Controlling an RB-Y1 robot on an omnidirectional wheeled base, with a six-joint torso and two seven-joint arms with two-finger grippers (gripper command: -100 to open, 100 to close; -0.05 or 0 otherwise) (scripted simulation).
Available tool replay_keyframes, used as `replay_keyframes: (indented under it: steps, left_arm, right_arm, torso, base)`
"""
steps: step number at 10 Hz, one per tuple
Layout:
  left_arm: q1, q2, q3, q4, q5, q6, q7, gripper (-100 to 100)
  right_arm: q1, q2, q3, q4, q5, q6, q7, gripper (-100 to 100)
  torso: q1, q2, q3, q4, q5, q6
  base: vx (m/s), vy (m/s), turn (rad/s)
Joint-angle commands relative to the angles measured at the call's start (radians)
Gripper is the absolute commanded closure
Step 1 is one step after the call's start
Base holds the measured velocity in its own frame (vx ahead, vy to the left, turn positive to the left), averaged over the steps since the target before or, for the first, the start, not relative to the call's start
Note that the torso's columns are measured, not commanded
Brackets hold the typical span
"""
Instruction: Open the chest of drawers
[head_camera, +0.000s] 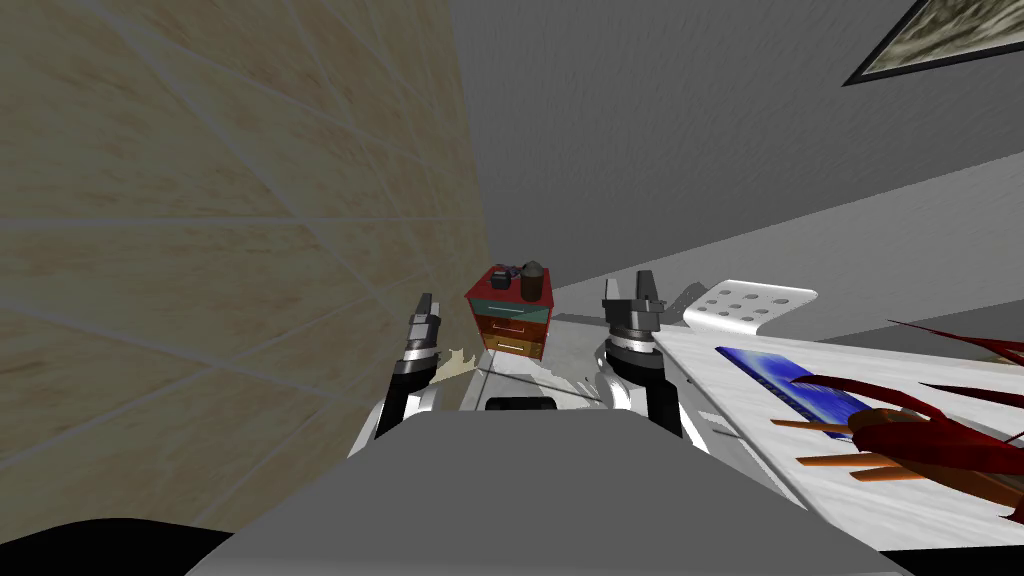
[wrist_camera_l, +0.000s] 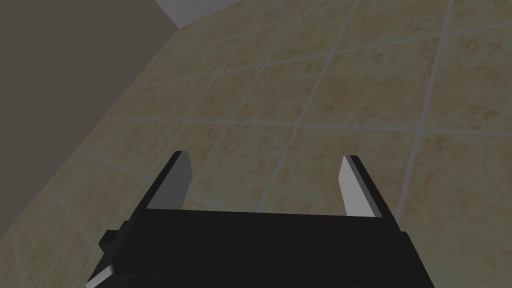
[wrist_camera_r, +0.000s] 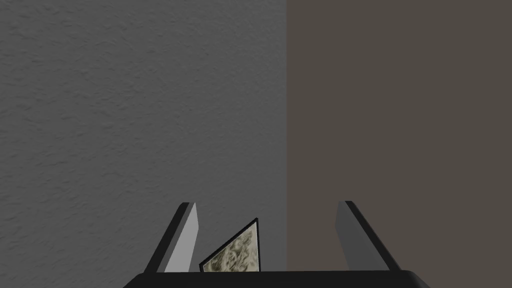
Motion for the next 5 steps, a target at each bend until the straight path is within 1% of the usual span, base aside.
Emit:
replay_keyframes:
  steps: [1, 5]
  left_arm:
    - [0.0, 0.0, 0.0, 0.0, 0.0, 0.0, 0.0, 0]
    - [0.0, 0.0, 0.0, 0.0, 0.0, 0.0, 0.0, 0]
  right_arm:
    - [0.0, 0.0, 0.0, 0.0, 0.0, 0.0, 0.0, 0]
    - [0.0, 0.0, 0.0, 0.0, 0.0, 0.0, 0.0, 0]
  torso:
    - [0.0, 0.04, -0.082, 0.041, 0.0, 0.0]
    - [0.0, 0.322, -0.644, 0.322, 0.0, 0.0]
  base:
    - [0.0, 0.0, 0.0]
    - [0.0, 0.0, 0.0]
